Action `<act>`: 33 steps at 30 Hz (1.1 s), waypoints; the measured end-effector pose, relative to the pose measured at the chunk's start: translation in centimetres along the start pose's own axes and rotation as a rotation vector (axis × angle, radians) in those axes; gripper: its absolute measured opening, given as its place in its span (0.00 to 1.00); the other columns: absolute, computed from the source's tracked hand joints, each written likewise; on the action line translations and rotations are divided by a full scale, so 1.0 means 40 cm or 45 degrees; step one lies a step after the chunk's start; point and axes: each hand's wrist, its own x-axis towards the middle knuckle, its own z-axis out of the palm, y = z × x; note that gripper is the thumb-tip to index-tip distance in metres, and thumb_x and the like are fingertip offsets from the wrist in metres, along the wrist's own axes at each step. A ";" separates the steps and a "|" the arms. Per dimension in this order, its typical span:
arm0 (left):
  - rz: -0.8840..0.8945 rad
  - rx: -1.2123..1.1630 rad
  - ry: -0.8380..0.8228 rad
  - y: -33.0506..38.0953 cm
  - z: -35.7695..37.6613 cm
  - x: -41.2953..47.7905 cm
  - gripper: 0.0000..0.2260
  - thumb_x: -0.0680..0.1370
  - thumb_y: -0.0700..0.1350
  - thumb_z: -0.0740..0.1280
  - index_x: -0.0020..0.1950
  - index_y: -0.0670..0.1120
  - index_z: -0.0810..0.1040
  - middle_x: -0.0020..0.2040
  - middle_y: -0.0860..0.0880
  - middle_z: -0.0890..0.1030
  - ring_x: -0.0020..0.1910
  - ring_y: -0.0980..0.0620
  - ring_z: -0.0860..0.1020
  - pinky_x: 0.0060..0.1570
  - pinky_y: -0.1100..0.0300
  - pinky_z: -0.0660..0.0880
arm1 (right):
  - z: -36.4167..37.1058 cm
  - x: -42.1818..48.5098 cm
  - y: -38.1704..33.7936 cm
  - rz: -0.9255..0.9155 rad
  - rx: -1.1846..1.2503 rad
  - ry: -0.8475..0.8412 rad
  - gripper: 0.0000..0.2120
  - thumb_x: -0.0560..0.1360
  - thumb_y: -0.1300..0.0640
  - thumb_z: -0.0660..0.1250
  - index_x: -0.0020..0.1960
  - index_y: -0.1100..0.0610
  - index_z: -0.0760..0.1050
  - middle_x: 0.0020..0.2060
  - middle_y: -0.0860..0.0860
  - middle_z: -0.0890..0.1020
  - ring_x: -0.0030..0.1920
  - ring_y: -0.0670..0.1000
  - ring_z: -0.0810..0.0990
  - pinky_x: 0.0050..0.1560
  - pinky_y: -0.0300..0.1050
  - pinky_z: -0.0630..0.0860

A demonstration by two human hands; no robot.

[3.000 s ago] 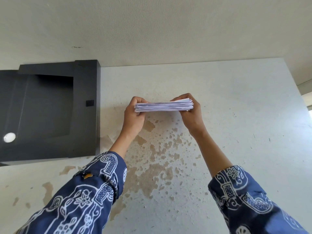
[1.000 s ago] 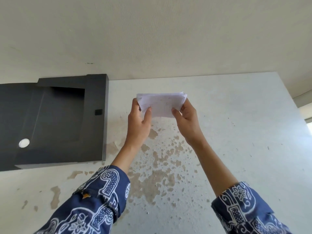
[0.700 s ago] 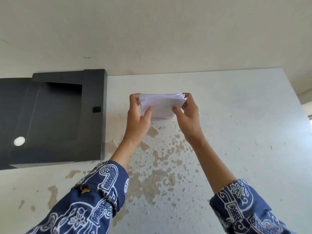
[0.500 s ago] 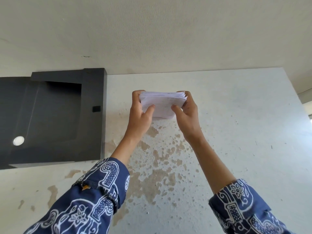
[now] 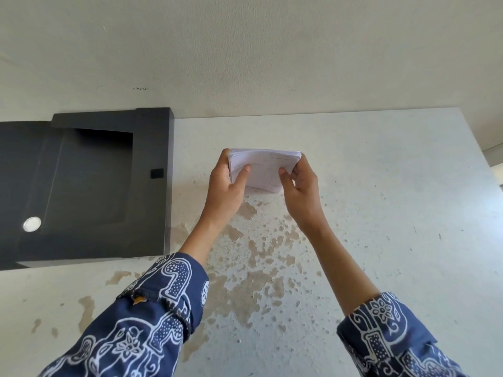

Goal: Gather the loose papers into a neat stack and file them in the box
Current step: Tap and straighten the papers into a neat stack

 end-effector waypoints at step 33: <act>-0.383 -0.153 0.011 0.123 -0.012 -0.158 0.10 0.82 0.45 0.56 0.60 0.42 0.68 0.56 0.51 0.78 0.52 0.54 0.77 0.44 0.59 0.77 | -0.053 -0.152 -0.127 0.279 0.357 -0.217 0.06 0.83 0.60 0.51 0.56 0.60 0.65 0.42 0.55 0.77 0.29 0.45 0.77 0.20 0.39 0.70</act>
